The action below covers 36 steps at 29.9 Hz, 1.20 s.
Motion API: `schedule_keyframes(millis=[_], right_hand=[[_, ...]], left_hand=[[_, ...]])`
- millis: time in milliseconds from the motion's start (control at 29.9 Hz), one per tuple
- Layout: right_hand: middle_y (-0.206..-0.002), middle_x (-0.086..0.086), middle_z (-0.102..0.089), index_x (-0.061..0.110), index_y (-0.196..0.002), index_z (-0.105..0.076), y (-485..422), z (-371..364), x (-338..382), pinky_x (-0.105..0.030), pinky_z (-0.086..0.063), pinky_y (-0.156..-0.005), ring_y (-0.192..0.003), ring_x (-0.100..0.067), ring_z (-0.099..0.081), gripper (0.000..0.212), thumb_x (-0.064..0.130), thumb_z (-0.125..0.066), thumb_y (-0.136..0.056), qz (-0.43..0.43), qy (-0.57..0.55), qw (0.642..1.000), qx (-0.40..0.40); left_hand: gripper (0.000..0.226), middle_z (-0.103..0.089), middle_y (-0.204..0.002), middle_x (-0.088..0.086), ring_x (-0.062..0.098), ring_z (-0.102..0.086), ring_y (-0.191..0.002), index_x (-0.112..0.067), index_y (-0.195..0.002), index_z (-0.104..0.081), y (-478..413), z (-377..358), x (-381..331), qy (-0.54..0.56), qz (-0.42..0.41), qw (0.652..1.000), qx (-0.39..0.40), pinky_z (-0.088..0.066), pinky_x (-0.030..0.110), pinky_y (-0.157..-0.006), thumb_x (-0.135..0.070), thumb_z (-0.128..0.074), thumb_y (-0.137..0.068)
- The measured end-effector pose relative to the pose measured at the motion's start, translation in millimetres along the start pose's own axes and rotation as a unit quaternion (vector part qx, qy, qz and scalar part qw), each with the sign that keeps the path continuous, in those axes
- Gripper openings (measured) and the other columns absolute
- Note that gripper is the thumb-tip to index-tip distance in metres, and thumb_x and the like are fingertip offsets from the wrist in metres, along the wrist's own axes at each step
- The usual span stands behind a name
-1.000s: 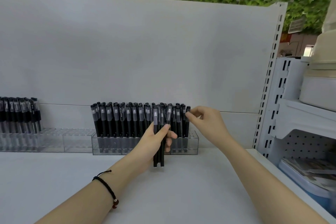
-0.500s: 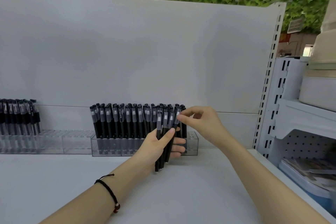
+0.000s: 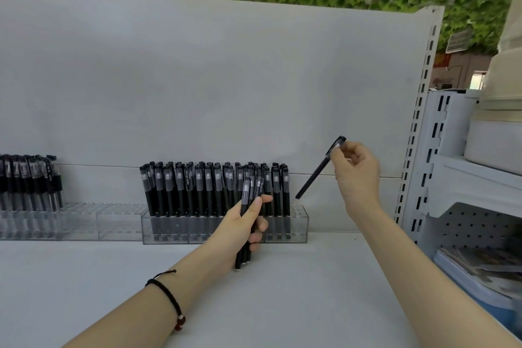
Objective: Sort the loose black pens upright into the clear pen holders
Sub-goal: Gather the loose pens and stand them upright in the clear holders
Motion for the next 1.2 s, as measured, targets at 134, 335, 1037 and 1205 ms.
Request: schedule_keyframes(millis=[134, 335, 1037, 1205], right_hand=[[-0.08, 0.006, -0.065, 0.028, -0.081, -0.061, 1.4, -9.2, -8.8, -0.03, -0.044, -0.064, -0.067, -0.012, -0.054, 0.012, 0.019, -0.064, -0.09, 0.034, 0.056, 0.997, 0.042], [-0.073, 0.014, -0.06, 0.022, -0.086, -0.062, 5.9, -20.6, -18.1, -0.023, -0.037, -0.059, -0.052, -0.003, -0.045, 0.004, 0.022, -0.064, -0.09, 0.069, 0.184, 0.975, 0.105], [-0.075, 0.016, -0.062, 0.025, -0.087, -0.068, 7.5, -42.8, -32.2, -0.031, -0.049, -0.071, -0.063, -0.005, -0.056, 0.005, 0.02, -0.067, -0.088, 0.037, 0.265, 0.942, 0.201], [-0.08, 0.012, -0.063, 0.026, -0.089, -0.065, 12.8, -29.3, -18.6, -0.029, -0.046, -0.069, -0.079, -0.01, -0.058, 0.008, 0.034, -0.063, -0.088, 0.067, 0.303, 0.945, 0.103]], left_hand=[[0.031, -0.044, -0.058, -0.004, 0.008, -0.03, -0.046, -0.018, -0.117, -0.056, -0.6, -0.5, 2.6, 0.002, 0.024, 1.0, -0.011, -0.027, 0.021, -0.043, -0.04, -0.043, -0.1], [0.032, -0.043, -0.058, -0.005, 0.008, -0.029, -0.046, -0.015, -0.117, -0.055, 0.6, 0.8, 1.7, 0.001, 0.026, 1.0, -0.015, -0.027, 0.02, -0.042, -0.04, -0.043, -0.1], [0.029, -0.072, -0.082, 0.007, 0.015, -0.066, -0.064, -0.006, -0.112, -0.061, 3.3, -12.1, 1.6, 0.075, 0.032, 0.997, 0.012, -0.056, 0.026, -0.059, -0.029, -0.047, -0.1], [0.031, -0.074, -0.088, 0.008, 0.017, -0.066, -0.068, -0.013, -0.117, -0.06, 3.0, -10.1, 1.4, 0.061, 0.025, 0.998, 0.009, -0.056, 0.03, -0.064, -0.034, -0.047, -0.099]])
Point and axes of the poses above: each hand's wrist, its own y-axis away from the middle knuckle, its own z-axis out of the back of the hand, x = y × z, the point moved 6 cm from there along -y, towards the middle knuckle
